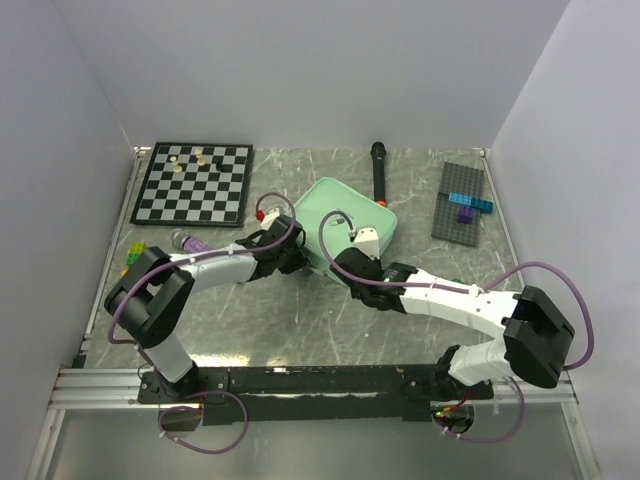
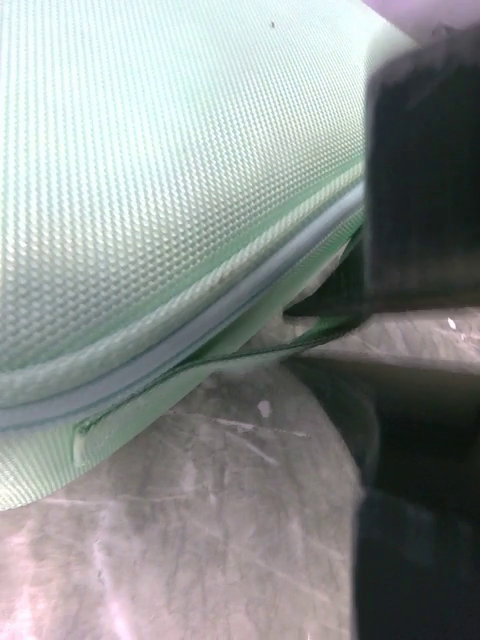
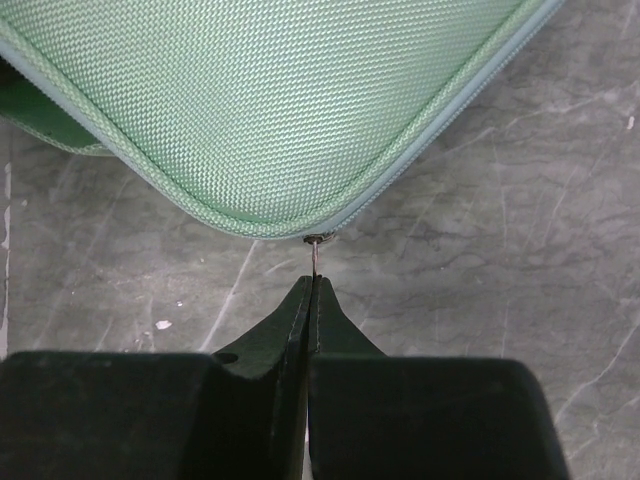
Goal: Organize the medicine kit
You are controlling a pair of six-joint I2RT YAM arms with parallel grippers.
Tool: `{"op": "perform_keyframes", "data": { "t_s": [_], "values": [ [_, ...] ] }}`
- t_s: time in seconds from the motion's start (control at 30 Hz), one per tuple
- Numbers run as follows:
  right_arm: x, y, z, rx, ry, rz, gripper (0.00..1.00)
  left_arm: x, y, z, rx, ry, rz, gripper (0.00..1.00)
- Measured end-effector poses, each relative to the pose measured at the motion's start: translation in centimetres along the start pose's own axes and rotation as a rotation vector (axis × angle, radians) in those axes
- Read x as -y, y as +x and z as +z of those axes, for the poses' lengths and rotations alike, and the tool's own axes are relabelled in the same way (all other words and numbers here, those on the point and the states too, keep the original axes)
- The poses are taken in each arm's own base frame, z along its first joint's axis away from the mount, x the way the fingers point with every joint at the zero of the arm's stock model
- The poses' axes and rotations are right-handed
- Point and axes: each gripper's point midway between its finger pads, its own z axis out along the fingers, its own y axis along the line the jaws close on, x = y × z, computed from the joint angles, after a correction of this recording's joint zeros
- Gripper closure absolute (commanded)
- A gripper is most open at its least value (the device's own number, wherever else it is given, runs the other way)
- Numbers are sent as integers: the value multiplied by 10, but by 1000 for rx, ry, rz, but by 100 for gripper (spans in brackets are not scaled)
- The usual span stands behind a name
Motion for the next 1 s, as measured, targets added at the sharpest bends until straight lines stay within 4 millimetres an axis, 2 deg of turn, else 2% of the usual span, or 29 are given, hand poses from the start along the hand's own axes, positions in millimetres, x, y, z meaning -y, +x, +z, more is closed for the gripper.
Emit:
{"op": "perform_keyframes", "data": {
  "t_s": [0.03, 0.13, 0.33, 0.57, 0.7, 0.83, 0.9, 1.0],
  "values": [
    [-2, 0, 0, -1, -1, -4, 100, 0, -1, 0, 4, -5, 6, 99],
    [-5, 0, -1, -4, -5, -15, 100, -1, -7, 0, 8, -23, 24, 99],
    [0, -6, 0, 1, 3, 16, 100, -11, -17, 4, -33, -43, 65, 99],
    [35, -31, 11, 5, 21, 201, 100, -35, -35, 4, -54, -45, 60, 99],
    [66, -41, 25, 11, 86, 291, 100, -45, -42, 3, -60, -56, 73, 99],
    [93, -52, 48, 32, 154, 374, 100, -51, -48, 0, -62, -52, 75, 99],
    [96, -54, 54, 33, 154, 394, 100, -52, -50, -2, -69, -43, 71, 99],
    [85, -59, 52, 55, 108, 390, 100, -61, -59, -3, -70, -52, 56, 99]
  ]
}}
